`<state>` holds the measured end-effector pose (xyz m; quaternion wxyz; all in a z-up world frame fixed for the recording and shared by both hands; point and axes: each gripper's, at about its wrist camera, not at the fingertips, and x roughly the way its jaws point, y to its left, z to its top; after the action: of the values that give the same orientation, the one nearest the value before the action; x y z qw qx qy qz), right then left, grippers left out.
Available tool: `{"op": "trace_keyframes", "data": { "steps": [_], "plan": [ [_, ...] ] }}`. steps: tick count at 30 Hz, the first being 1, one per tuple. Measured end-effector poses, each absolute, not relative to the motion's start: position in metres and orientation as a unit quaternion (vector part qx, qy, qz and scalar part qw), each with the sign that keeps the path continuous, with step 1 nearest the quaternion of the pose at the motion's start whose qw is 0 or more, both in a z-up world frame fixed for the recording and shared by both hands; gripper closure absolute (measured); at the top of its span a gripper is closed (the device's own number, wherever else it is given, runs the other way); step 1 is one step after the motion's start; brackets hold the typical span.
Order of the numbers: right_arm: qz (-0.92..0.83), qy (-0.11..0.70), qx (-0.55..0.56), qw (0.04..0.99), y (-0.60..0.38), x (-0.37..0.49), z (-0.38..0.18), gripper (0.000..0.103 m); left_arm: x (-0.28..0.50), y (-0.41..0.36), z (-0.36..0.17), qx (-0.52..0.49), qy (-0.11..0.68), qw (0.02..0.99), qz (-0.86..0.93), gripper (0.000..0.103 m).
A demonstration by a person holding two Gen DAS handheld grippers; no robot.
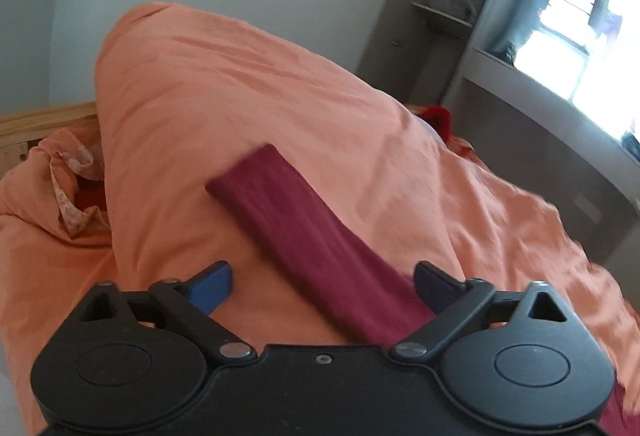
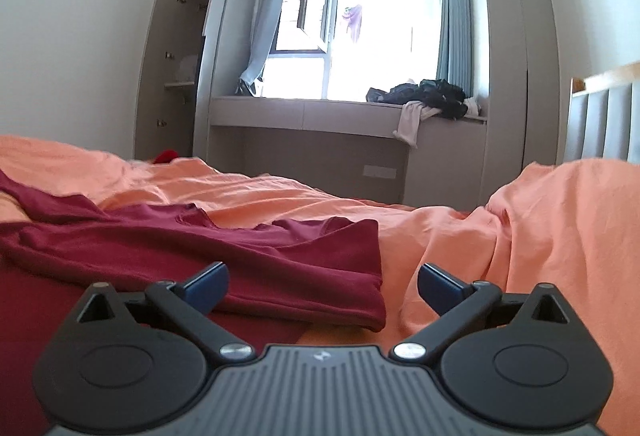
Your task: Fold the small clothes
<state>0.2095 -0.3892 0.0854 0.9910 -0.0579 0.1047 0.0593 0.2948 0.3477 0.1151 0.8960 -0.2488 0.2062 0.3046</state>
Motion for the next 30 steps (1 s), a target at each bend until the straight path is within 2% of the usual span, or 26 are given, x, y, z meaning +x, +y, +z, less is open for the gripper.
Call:
{"op": "trace_keyframes", "data": {
  "steps": [2, 3, 4, 5, 7, 16, 25, 30],
  "plan": [
    [0.055, 0.107, -0.062, 0.991, -0.388, 0.212, 0.084, 0.000, 0.298, 0.353, 0.118, -0.244, 0.192, 0.895, 0.320, 0.028],
    [0.056, 0.109, -0.061, 0.991, -0.387, 0.214, 0.084, 0.000, 0.299, 0.352, 0.118, -0.239, 0.187, 0.895, 0.326, 0.033],
    [0.056, 0.112, -0.059, 0.990, -0.387, 0.214, 0.083, 0.000, 0.301, 0.354, 0.118, -0.233, 0.182, 0.896, 0.331, 0.050],
    [0.056, 0.115, -0.058, 0.990, -0.387, 0.215, 0.082, 0.000, 0.302, 0.354, 0.119, -0.228, 0.177, 0.896, 0.336, 0.074],
    [0.056, 0.121, -0.059, 0.989, -0.385, 0.217, 0.080, 0.000, 0.305, 0.355, 0.120, -0.215, 0.179, 0.895, 0.347, 0.099],
    [0.064, 0.109, -0.067, 0.990, -0.383, 0.210, 0.087, 0.000, 0.295, 0.288, 0.165, -0.092, 0.081, 0.955, 0.271, 0.100],
    [0.070, 0.087, -0.067, 0.992, -0.381, 0.196, 0.097, 0.000, 0.265, 0.132, 0.223, 0.103, 0.014, 0.993, 0.054, 0.100],
    [0.065, 0.075, -0.069, 0.993, -0.379, 0.191, 0.102, 0.000, 0.237, 0.047, 0.217, 0.164, 0.017, 0.984, -0.061, 0.100]
  ]
}}
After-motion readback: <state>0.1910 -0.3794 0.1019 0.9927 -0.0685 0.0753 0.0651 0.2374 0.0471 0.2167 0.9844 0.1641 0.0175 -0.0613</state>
